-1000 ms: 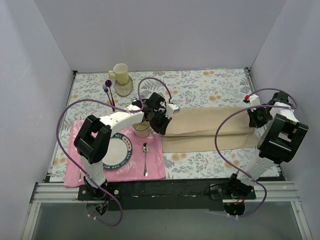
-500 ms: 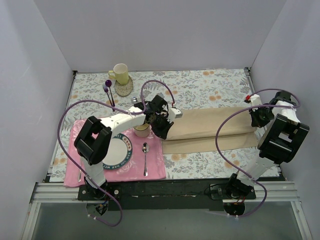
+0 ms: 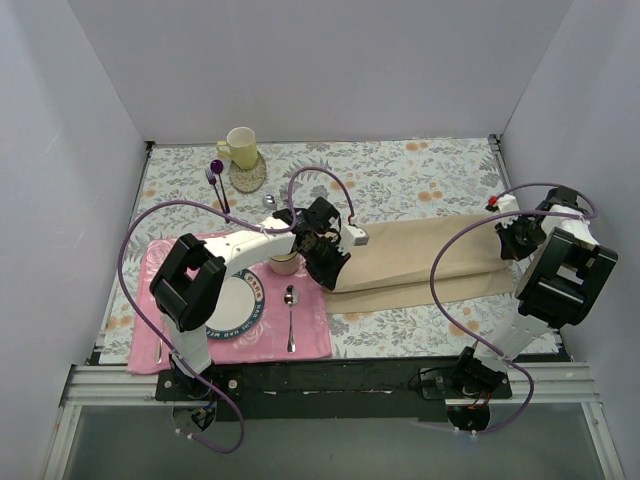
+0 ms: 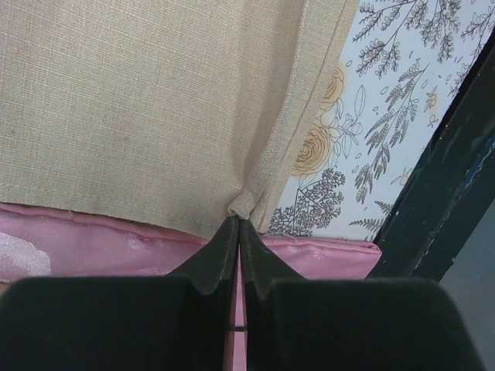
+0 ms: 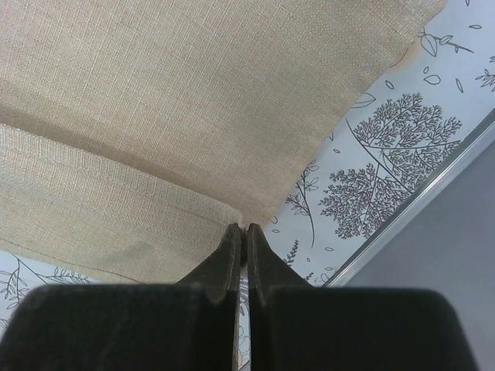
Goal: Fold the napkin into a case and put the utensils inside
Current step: Fold and flatten the napkin at the center of the board.
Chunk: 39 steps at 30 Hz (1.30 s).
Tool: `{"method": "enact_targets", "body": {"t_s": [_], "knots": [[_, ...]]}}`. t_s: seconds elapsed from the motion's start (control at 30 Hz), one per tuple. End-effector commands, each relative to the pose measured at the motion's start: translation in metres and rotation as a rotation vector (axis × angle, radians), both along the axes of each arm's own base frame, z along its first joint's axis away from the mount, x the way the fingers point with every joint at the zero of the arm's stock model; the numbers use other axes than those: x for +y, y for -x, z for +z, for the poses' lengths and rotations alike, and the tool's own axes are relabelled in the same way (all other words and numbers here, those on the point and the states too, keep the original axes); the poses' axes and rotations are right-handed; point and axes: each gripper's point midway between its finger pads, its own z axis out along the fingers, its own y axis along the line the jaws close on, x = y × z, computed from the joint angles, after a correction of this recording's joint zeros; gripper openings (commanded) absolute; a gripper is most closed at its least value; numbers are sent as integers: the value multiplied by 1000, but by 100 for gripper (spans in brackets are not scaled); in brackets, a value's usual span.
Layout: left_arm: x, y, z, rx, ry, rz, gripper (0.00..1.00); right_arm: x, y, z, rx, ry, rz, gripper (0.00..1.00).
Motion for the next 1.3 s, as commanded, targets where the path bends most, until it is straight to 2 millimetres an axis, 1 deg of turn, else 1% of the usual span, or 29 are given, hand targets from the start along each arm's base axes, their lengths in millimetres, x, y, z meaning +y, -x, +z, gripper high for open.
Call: {"method": "enact_targets", "body": {"t_s": [0.0,0.23,0.37,0.4,0.43,0.47,0.5,0.53,0.57,0.6,0.63,0.67,0.7,0.77,0.83,0.87,0.9,0.97,1.0,1.07,1.1,1.17,1.2,1.27], "knots": [[5,6,-6,11,-28,7,0,-2,1,2,-17,44,49,1],[3,7,-14,-7,-40,-8,0,-2,4,2,-9,52,69,1],[4,9,-17,-16,-50,-19,0,-1,11,2,14,60,99,2],[4,10,-17,-19,-52,-28,0,0,14,3,22,58,109,8],[4,9,-15,-26,-54,-32,1,0,14,5,28,59,117,22],[5,10,-13,-32,-50,-37,6,1,15,8,33,55,135,28],[5,11,-12,-32,-46,-41,15,3,22,10,56,37,141,34],[4,11,-3,-44,-23,-48,19,2,20,18,49,33,148,49],[4,13,0,-43,-12,-48,24,4,20,22,43,18,164,54],[3,15,5,-45,-2,-52,36,9,28,25,69,-9,176,63],[2,18,12,-45,24,-63,40,8,25,33,58,-8,188,77],[1,18,16,-52,34,-62,43,10,25,35,51,-13,212,80],[1,18,18,-57,39,-58,46,13,30,38,63,-23,225,81],[0,16,23,-75,55,-54,49,16,33,40,53,-25,257,80],[-5,14,26,-99,75,-58,50,19,35,40,39,-16,300,74],[-5,17,23,-105,73,-69,50,22,41,35,52,-25,310,72],[-6,17,21,-116,69,-80,50,25,41,34,51,-26,321,69],[-7,14,14,-158,49,-102,50,28,41,28,60,-25,327,67],[-7,14,9,-164,40,-107,50,32,43,23,78,-40,313,66],[-8,10,3,-175,25,-113,49,33,39,16,87,-36,287,65],[-10,4,-4,-182,2,-107,49,37,39,9,108,-44,283,63],[-9,-2,-13,-184,-32,-101,45,35,38,3,133,-47,239,61],[-9,-5,-22,-183,-56,-100,44,34,39,-3,150,-52,228,60],[-12,-10,-26,-192,-64,-101,40,30,40,-10,171,-35,202,59]]}}
